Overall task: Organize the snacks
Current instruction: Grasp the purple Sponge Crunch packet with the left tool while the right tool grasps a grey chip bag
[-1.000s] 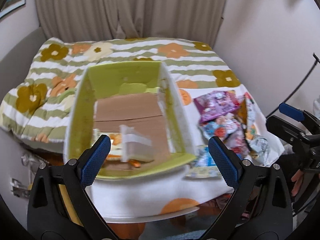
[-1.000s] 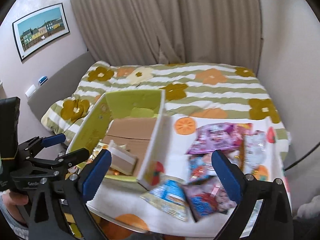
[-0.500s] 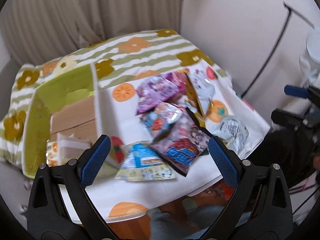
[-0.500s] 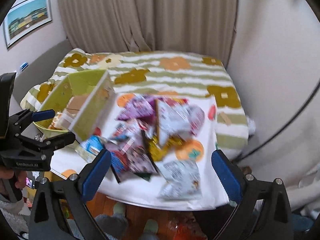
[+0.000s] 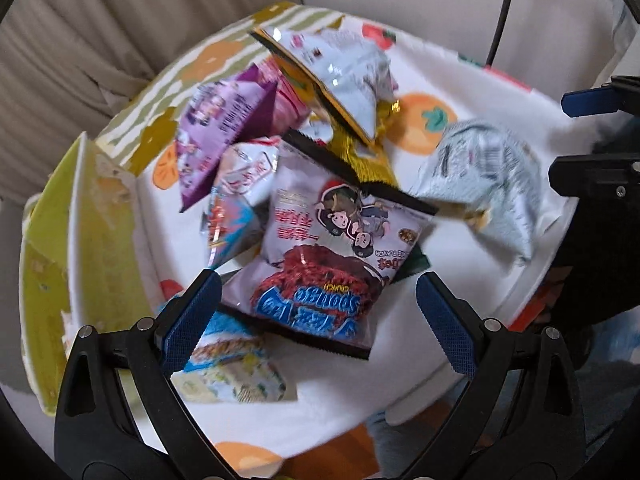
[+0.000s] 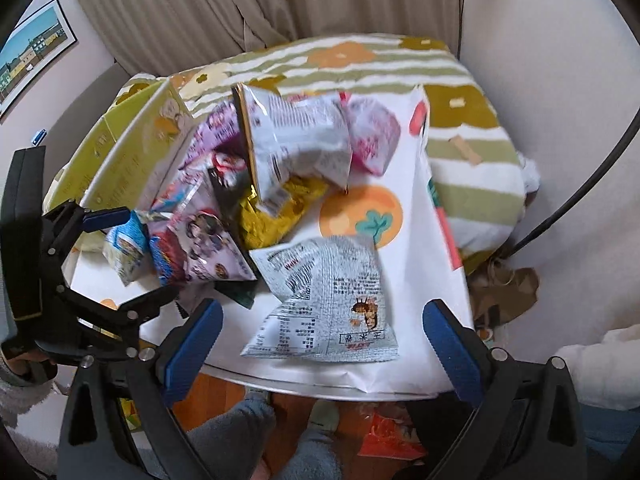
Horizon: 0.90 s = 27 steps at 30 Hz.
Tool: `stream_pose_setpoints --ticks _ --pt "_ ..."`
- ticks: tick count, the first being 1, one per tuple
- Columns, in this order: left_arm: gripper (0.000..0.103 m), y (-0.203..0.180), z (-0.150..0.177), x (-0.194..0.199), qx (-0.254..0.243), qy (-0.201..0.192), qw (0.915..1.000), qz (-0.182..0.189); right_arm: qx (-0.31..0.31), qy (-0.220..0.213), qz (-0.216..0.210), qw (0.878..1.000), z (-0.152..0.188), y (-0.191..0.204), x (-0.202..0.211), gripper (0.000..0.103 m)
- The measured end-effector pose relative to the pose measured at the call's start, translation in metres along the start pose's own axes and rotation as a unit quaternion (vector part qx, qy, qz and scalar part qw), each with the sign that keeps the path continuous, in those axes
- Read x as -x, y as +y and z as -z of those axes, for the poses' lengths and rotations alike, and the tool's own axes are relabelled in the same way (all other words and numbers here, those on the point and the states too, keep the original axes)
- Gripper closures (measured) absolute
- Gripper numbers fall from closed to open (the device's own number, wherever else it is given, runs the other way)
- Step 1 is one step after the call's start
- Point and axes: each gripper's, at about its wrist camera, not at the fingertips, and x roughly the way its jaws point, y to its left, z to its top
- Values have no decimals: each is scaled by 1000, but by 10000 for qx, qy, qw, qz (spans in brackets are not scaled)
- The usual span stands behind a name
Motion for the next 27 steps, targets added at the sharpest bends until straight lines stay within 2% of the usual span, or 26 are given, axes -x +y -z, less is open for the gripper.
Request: stream_pose_setpoints --ticks 4,12,17,23,27 --pt "7 -4 -3 -21 -104 71 9999 -78 -9 106 -97 9999 3 -4 -25 3" --pt "18 -6 -4 -46 -263 257 9993 -76 10 315 -190 9993 3 -7 -58 3" --pt "34 -6 0 -54 -466 341 9982 -173 176 378 -61 9991 1 -6 -69 3" --pt "47 -2 0 -52 -429 327 9984 -145 346 503 -1 9981 0 2 -80 3" --pt "49 -3 0 -49 -430 329 9984 -151 350 543 -19 9979 0 5 -86 3"
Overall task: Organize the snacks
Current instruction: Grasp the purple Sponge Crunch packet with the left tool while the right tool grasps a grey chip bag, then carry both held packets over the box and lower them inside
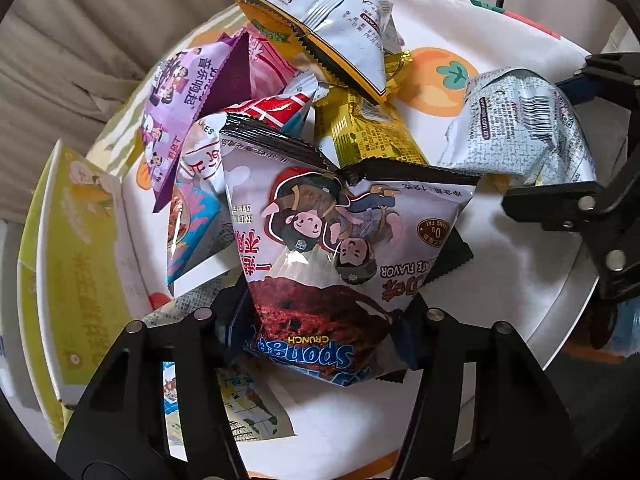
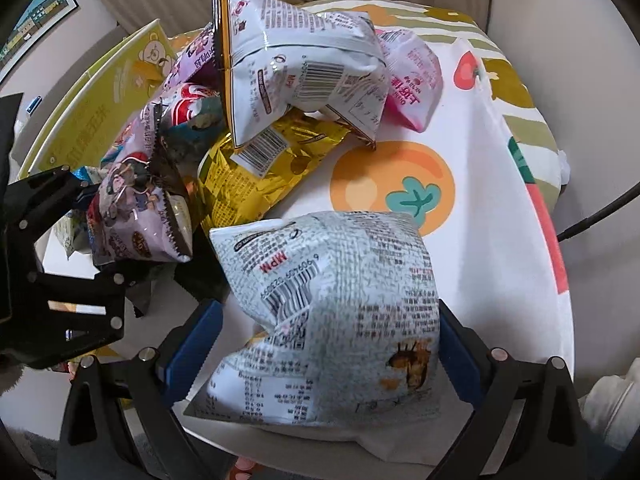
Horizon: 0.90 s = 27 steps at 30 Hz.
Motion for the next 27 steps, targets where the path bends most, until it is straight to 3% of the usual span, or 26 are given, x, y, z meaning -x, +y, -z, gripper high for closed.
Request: stream_pose_setpoints --ticks 3,4,11,17,27 --pt "51 -1 0 3 68 -5 10000 40 -14 38 22 10000 -1 0 -4 8" --pt "51 -3 0 5 77 -12 10000 40 -13 66 9 10000 0 0 -6 15" --pt "52 -3 2 18 164 -114 9998 41 -207 -54 -61 9998 2 -4 -1 34" --pt "53 1 2 38 283 -315 9991 15 -297 -252 -107 9992 6 -7 20 36" --pt "53 22 -4 111 758 -977 9923 -47 -118 -717 -3 9974 -8 14 86 36"
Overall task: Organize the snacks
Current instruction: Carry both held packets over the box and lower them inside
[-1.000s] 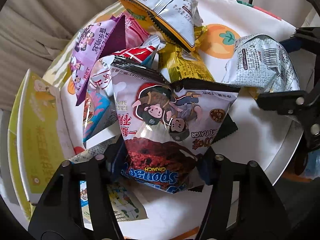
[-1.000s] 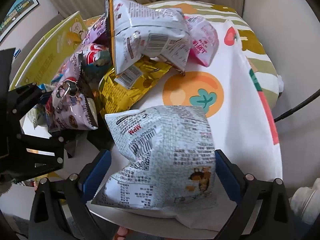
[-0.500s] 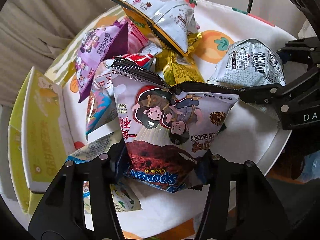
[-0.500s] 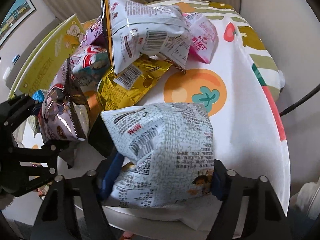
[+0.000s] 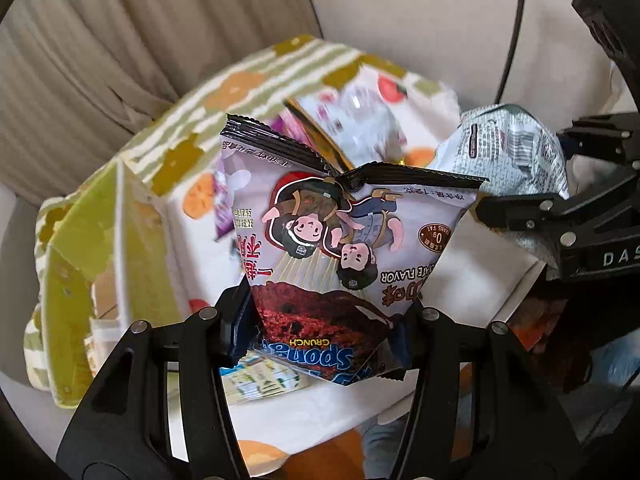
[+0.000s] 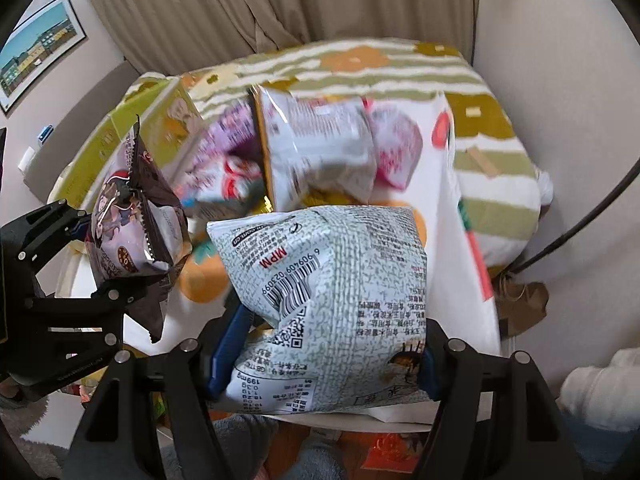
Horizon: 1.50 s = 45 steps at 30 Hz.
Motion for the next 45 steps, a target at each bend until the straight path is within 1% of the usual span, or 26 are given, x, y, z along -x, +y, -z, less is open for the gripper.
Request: stream_pose_setpoints --ticks 5,8,11,14,17,21,25,28,31,34,36,40,42,45 --pt "53 28 -7 36 412 -327 9986 -64 249 -318 -19 9992 -23 23 30 36" --pt "53 58 -9 54 647 -521 9964 -173 399 -560 -125 9976 -38 46 46 36" --pt "53 92 -8 68 823 -659 9940 -282 513 -745 -243 9956 -53 70 53 36" --pt "53 125 -3 80 979 -732 9915 -445 658 -890 -365 9932 -71 98 54 36" --pt "53 168 3 85 1223 -709 9885 -542 802 -952 -516 9909 -91 131 50 36" --pt "53 221 13 85 1480 -640 9848 -641 858 -915 -687 9897 -121 172 33 36" --pt "53 277 24 72 1625 -471 9829 -724 813 -856 -887 9890 -148 213 11 36" --pt "53 317 32 55 1740 -295 9821 -663 776 -790 -926 9895 -165 242 -7 36" --pt "53 347 35 30 1789 -127 9822 -558 653 -710 -956 9907 -179 260 -25 36" --pt "53 369 36 0 1805 87 9827 -405 511 -642 -920 9924 -191 276 -45 36" --pt "53 376 36 -18 1819 227 9826 -299 420 -601 -885 9934 -194 282 -55 36" --pt "53 388 37 -48 1923 444 9803 -60 249 -444 -810 9954 -203 286 -72 36" --pt "53 394 37 -58 1958 517 9793 -38 252 -392 -762 9960 -205 287 -78 36" --pt "47 400 38 -69 1988 619 9781 -15 271 -295 -714 9966 -211 290 -89 36"
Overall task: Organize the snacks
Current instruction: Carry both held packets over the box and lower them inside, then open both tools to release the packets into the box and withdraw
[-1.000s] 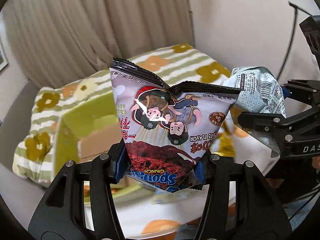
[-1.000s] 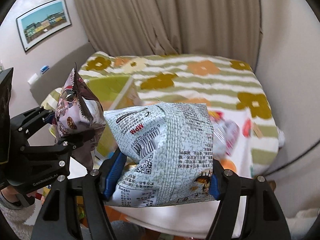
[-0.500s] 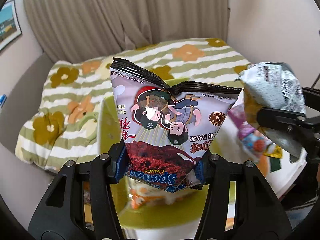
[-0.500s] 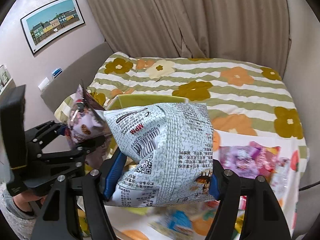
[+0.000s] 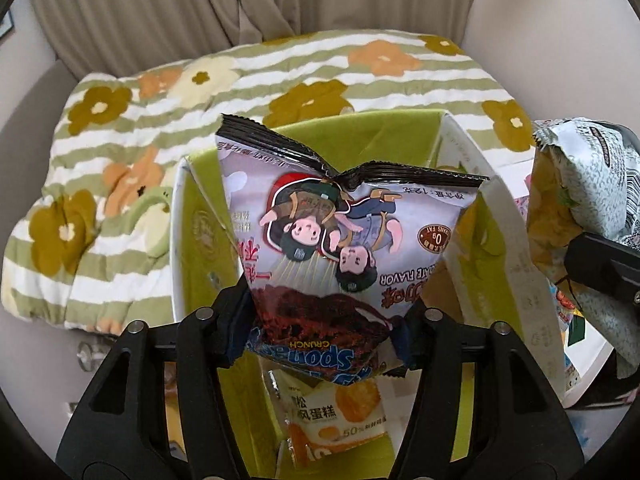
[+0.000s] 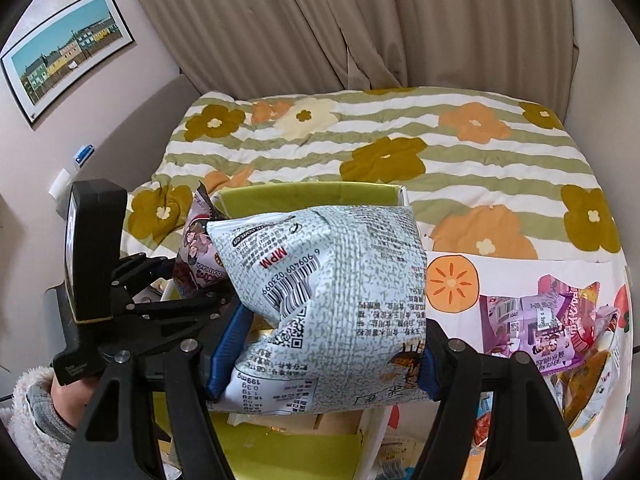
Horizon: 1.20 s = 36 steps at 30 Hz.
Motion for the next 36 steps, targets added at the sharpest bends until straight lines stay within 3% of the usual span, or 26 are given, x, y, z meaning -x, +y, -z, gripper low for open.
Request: stream_pose_setpoints --ticks 1,2,3,9,24,28,32,36 --pt "33 1 -1 -2 13 8 10000 -77 13 36 4 10000 -1 0 -3 36" --pt "9 2 -1 -2 4 -10 9999 -164 27 58 3 10000 -1 1 -6 36" --pt "1 3 -1 -2 -11 -80 9996 -282 40 80 -5 10000 -2 2 -8 36" --pt "0 15 1 7 96 -169 9990 -396 29 230 -106 9997 -10 -2 -21 36" --pt "1 51 33 41 1055 -217 9925 -576 340 637 -376 9967 -39 9 -80 33" --pt "1 53 40 46 1160 -248 9905 -692 403 382 -375 9977 -38 13 -80 0" --pt "1 51 50 52 1217 -287 9892 -768 740 25 -206 9970 -29 17 -64 0" --pt "1 45 58 59 1256 -358 9890 -691 718 117 -341 9968 -20 17 -54 0"
